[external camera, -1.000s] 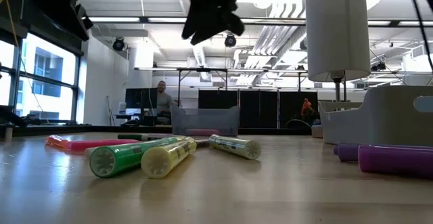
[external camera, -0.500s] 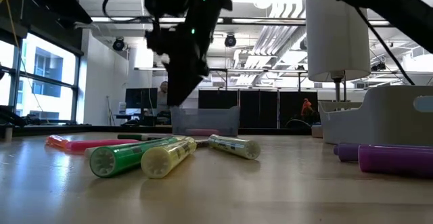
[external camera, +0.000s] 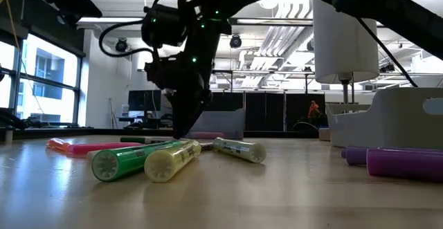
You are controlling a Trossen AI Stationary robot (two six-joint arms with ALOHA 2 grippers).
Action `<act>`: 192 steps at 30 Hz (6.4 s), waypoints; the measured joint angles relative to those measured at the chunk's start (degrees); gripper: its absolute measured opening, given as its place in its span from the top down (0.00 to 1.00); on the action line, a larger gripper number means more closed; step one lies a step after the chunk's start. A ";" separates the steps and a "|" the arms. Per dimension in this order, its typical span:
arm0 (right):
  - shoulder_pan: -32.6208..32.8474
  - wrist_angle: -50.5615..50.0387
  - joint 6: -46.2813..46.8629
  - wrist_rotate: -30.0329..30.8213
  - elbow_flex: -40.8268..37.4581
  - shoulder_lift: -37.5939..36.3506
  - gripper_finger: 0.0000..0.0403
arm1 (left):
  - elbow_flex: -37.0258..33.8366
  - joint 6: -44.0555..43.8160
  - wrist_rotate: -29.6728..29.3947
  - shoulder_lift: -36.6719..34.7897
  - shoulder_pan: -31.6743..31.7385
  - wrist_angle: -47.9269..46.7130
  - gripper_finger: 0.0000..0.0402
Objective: Pick & Place Markers
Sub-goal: Put the green marker pen into the gray bin, then put the orange pen into the black bin
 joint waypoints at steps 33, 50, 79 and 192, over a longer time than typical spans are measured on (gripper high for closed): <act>-0.11 2.77 3.67 -1.69 0.24 -2.73 0.97 | 0.00 -1.44 0.58 0.00 0.00 -0.07 1.00; 0.62 3.65 19.01 2.13 -21.48 -30.24 0.97 | -0.02 -1.51 0.05 1.11 0.00 -0.09 1.00; 28.51 -2.93 99.43 14.22 -76.00 -71.60 0.97 | -0.04 -4.09 -7.18 14.64 0.00 5.25 0.77; 20.11 0.33 77.19 30.28 -75.97 -71.56 0.71 | 58.00 43.90 -11.27 91.31 23.77 2.17 0.92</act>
